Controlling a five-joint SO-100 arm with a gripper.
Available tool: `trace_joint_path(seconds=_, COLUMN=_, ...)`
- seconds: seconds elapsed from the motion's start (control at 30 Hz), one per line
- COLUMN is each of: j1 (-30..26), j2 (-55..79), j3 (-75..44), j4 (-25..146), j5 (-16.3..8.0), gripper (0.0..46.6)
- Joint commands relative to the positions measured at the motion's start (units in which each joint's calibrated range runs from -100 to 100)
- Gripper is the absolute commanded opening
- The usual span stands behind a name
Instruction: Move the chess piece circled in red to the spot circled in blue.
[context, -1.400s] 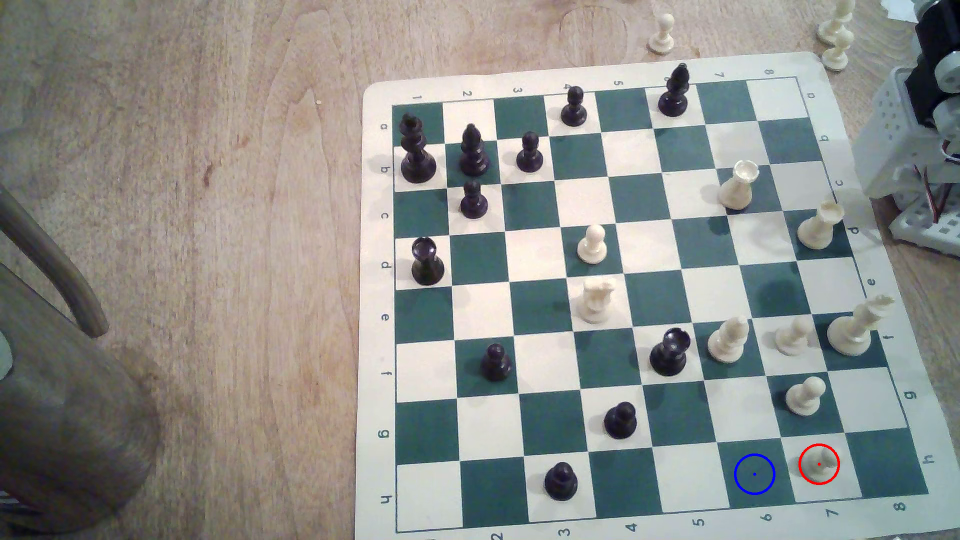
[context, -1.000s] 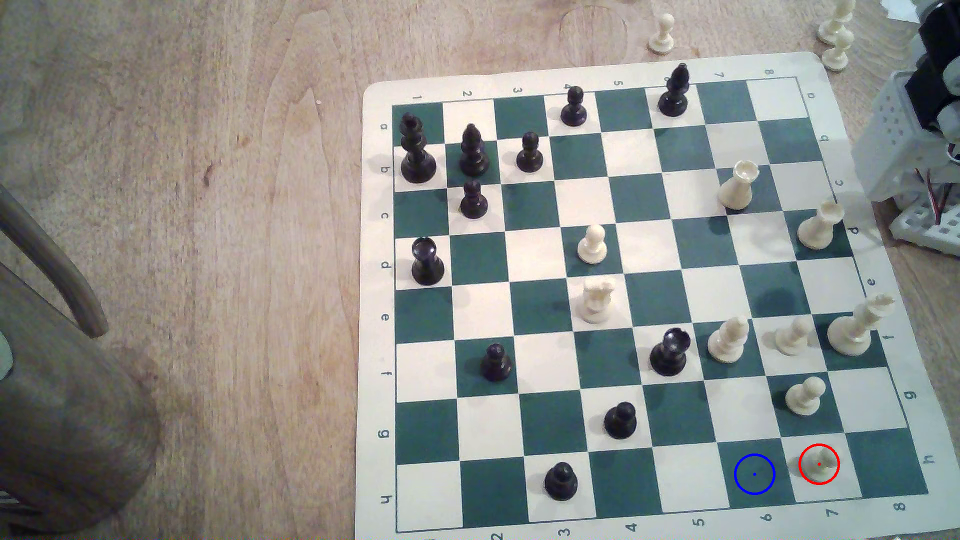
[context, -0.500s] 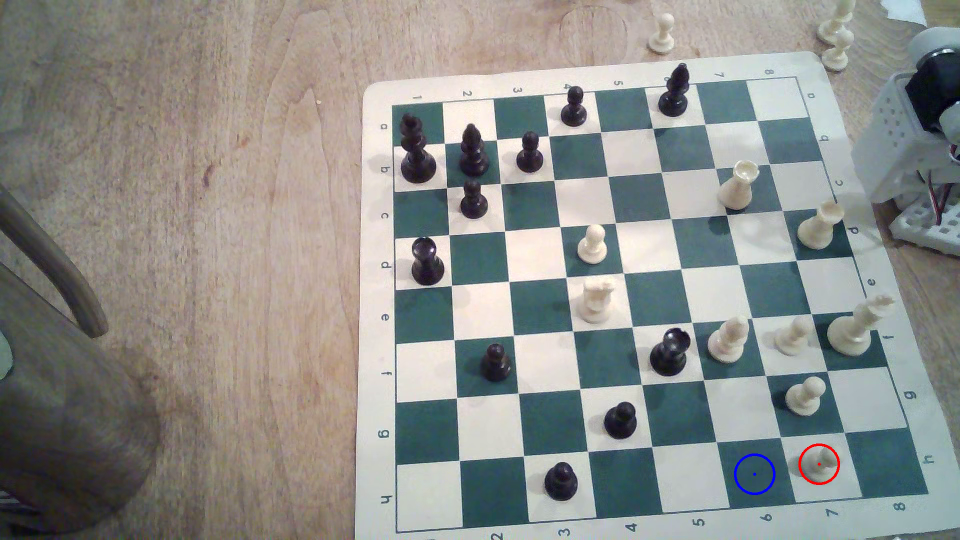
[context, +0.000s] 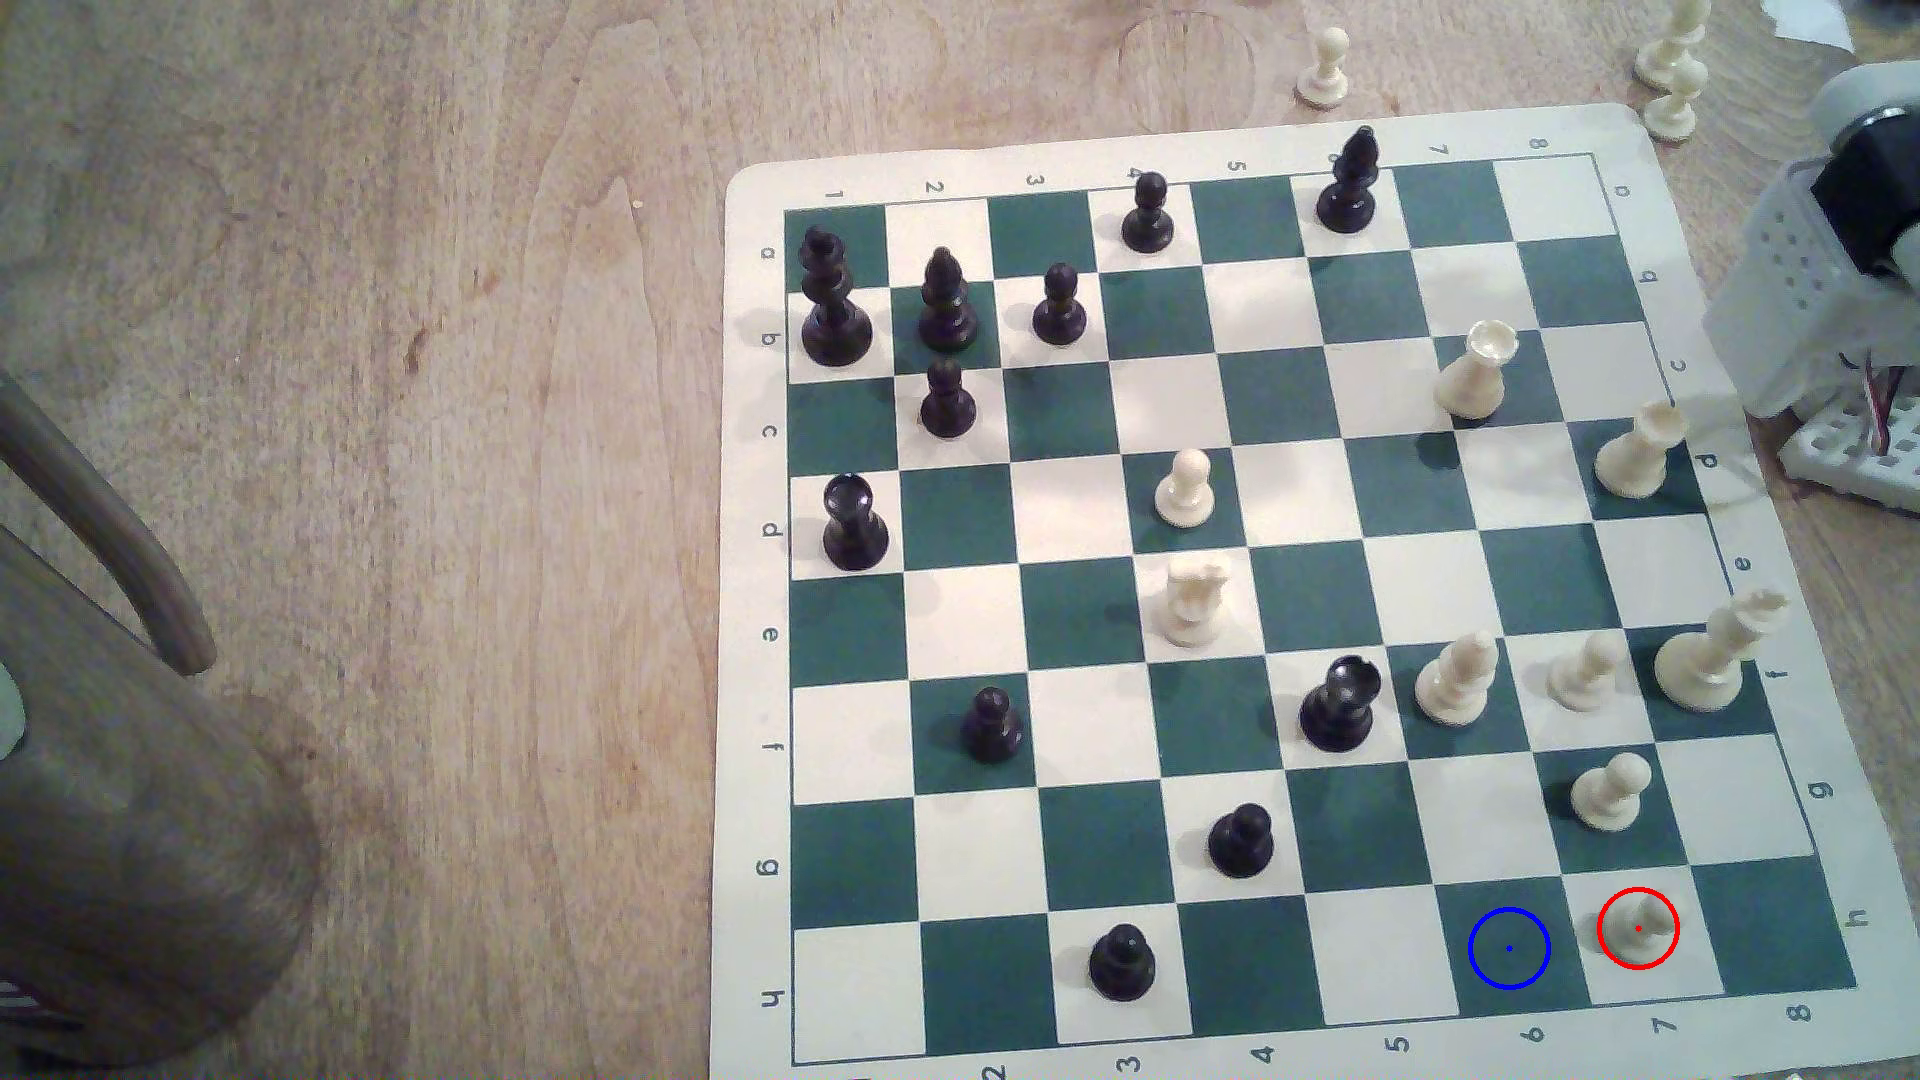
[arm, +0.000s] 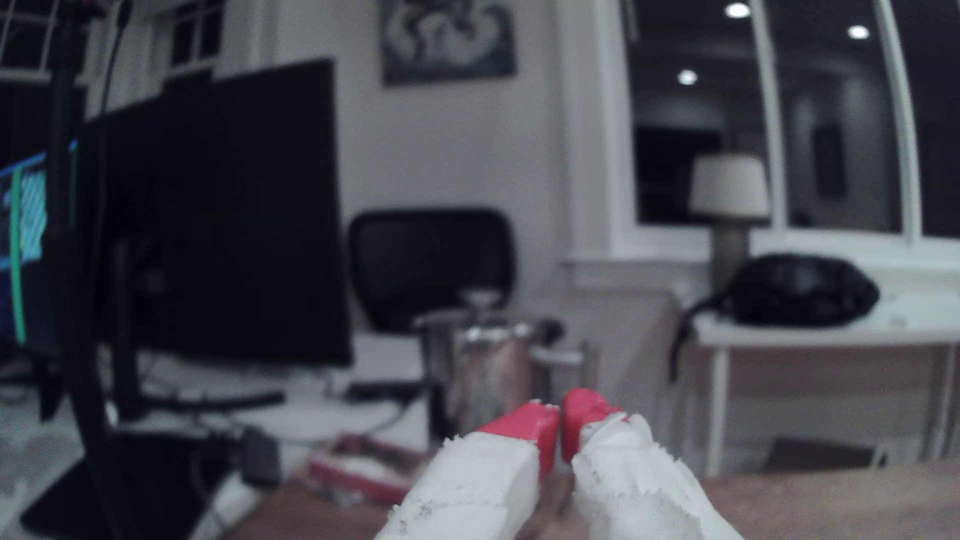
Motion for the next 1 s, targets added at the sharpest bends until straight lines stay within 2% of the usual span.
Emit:
trace_joint_path(seconds=0.0, j1=-8.23, j2=11.43, j3=-14.35, j4=11.71, j5=-0.29, gripper=0.2)
trace_joint_path(seconds=0.1, j1=-11.67, j2=17.37, j3=-20.97, j4=18.43, j5=-2.83, gripper=0.2)
trace_joint_path(seconds=0.13, j1=-15.27, j2=20.51, j3=-24.14, j4=21.62, j5=-5.23, gripper=0.2)
trace_joint_path(seconds=0.23, j1=-19.49, j2=25.10, j3=-26.32, j4=24.65, j5=-8.30, gripper=0.2)
trace_joint_path(seconds=0.27, j1=-21.92, j2=28.24, j3=-26.32, j4=25.55, j5=-10.89, gripper=0.2)
trace_joint_path(seconds=0.37, j1=-25.44, j2=32.91, j3=-27.13, j4=27.19, j5=-14.65, gripper=0.2)
trace_joint_path(seconds=0.4, j1=-26.45, j2=34.69, j3=-28.04, j4=28.09, j5=-16.21, gripper=0.2)
trace_joint_path(seconds=0.43, j1=-28.33, j2=38.17, j3=-30.85, j4=30.38, j5=-18.80, gripper=0.2)
trace_joint_path(seconds=0.47, j1=-28.95, j2=40.04, j3=-32.75, j4=32.10, j5=-19.98, gripper=0.2)
trace_joint_path(seconds=0.57, j1=-29.50, j2=42.58, j3=-35.56, j4=34.56, j5=-21.39, gripper=0.2)
trace_joint_path(seconds=0.7, j1=-30.05, j2=42.92, j3=-35.56, j4=35.13, j5=-21.54, gripper=0.2)
trace_joint_path(seconds=0.97, j1=-31.61, j2=45.39, j3=-35.56, j4=35.95, j5=-23.39, gripper=0.2)
